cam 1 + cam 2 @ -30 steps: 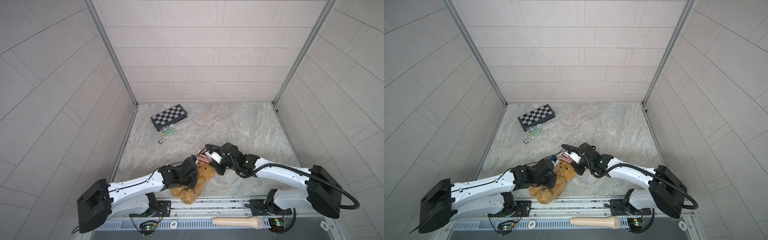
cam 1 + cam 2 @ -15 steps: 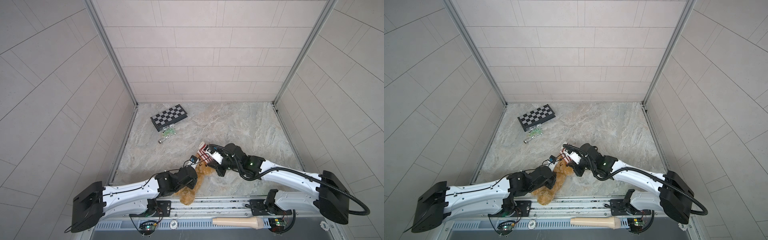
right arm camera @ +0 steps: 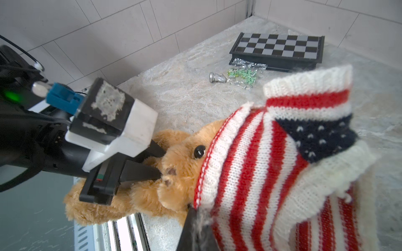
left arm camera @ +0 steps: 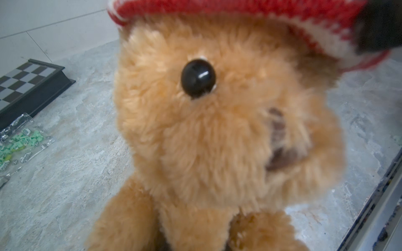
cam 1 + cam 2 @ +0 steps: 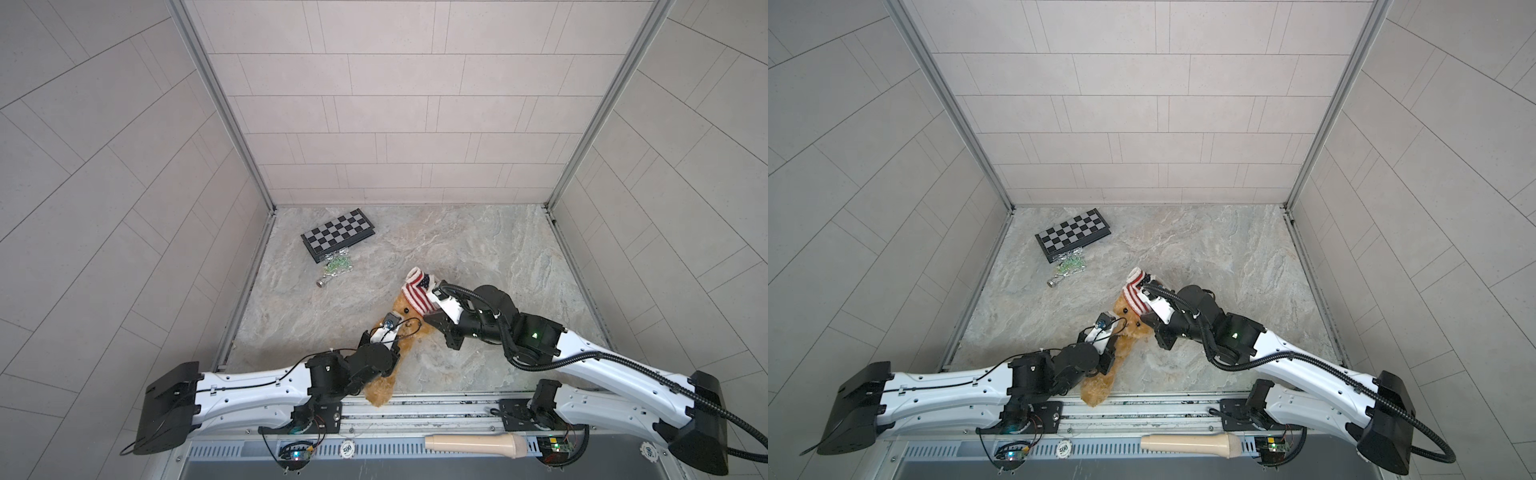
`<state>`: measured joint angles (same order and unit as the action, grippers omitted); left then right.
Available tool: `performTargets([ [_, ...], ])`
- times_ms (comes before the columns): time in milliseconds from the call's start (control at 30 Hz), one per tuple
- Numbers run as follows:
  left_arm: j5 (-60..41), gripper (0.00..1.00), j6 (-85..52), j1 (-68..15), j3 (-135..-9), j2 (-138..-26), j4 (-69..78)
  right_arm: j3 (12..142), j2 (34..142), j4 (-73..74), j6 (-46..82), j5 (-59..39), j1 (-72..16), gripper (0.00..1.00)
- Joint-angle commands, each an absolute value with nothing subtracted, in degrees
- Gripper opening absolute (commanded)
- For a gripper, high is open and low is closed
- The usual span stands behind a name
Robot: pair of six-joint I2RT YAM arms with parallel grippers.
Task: Dress the teddy bear
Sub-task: 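Raise the right gripper to drag the sweater down over the bear's head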
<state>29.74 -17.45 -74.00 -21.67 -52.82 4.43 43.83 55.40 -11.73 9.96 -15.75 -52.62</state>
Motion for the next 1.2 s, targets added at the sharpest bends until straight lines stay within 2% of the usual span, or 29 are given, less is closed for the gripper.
performTargets([
  [0, 32.4, 0.00, -12.9, -74.8, -21.3, -52.7, 15.6, 46.9, 53.2, -17.1, 9.6, -12.0, -54.2, 0.02],
  [367, 32.6, 0.00, -6.8, -74.8, -18.4, -55.3, 33.2, 55.2, 51.9, -26.2, 8.9, 0.7, -64.5, 0.03],
  [633, 32.8, 0.00, -2.5, -76.9, -16.2, -52.1, 38.1, 61.2, 54.6, -31.7, 8.5, 9.1, -71.8, 0.06],
  [867, 32.9, 0.00, 0.0, -77.0, -14.9, -48.3, 41.3, 66.7, 56.9, -35.3, 8.4, 16.1, -77.4, 0.15],
  [1167, 34.9, 0.00, 2.1, -77.0, -13.6, -46.1, 43.5, 72.1, 60.4, -37.1, 7.0, 20.7, -83.2, 0.19],
])
